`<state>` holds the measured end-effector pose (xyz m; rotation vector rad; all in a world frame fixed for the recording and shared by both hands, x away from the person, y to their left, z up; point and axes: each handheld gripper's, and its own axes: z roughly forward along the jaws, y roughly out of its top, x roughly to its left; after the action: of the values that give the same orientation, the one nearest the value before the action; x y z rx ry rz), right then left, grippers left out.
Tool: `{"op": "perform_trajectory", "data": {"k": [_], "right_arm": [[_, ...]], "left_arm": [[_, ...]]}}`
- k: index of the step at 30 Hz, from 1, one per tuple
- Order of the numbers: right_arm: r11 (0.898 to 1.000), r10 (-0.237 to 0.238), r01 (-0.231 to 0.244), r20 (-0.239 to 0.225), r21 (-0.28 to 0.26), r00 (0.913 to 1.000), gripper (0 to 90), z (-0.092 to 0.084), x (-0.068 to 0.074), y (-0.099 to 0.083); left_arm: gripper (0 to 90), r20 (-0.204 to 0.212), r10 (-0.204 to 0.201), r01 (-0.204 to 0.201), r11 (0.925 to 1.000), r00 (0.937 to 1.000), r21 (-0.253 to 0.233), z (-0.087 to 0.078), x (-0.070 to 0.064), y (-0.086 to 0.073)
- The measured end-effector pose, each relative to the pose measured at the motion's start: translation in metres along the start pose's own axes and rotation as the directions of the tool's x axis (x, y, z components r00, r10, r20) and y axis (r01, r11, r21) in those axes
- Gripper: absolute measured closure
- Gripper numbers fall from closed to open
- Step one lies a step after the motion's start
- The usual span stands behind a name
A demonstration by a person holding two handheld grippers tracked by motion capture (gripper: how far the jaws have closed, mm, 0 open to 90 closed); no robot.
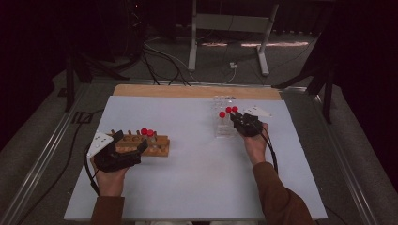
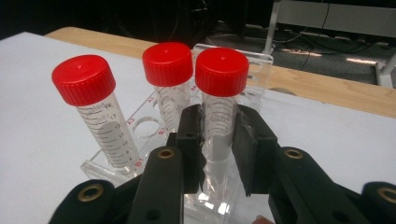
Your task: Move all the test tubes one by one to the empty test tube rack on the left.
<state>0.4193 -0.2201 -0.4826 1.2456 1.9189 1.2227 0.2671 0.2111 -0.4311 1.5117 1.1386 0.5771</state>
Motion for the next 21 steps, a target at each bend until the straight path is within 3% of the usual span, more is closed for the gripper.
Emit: {"op": "perform_trajectory", "data": {"k": [7, 13, 21], "right_arm": [[1.0, -0.005, 0.005, 0.011, 0.011, 0.9999, 74.5, 0.002, 0.0, 0.003], [1.0, 0.009, -0.009, 0.008, -0.02, 0.9999, 74.7, -0.004, 0.0, 0.009], [0.998, -0.011, 0.012, 0.017, -0.059, 0.9998, 74.8, -0.015, 0.002, 0.023]], "left_arm": [[0.7, -0.001, -0.007, 0.007, 1.0, 1.0, -0.002, -0.001, 0.002, 0.0], [0.6, -0.003, -0.007, 0.007, 1.0, 1.0, 0.001, 0.0, 0.001, 0.0], [0.7, -0.004, -0.007, 0.007, 1.0, 1.0, 0.002, -0.001, 0.002, 0.0]]}}
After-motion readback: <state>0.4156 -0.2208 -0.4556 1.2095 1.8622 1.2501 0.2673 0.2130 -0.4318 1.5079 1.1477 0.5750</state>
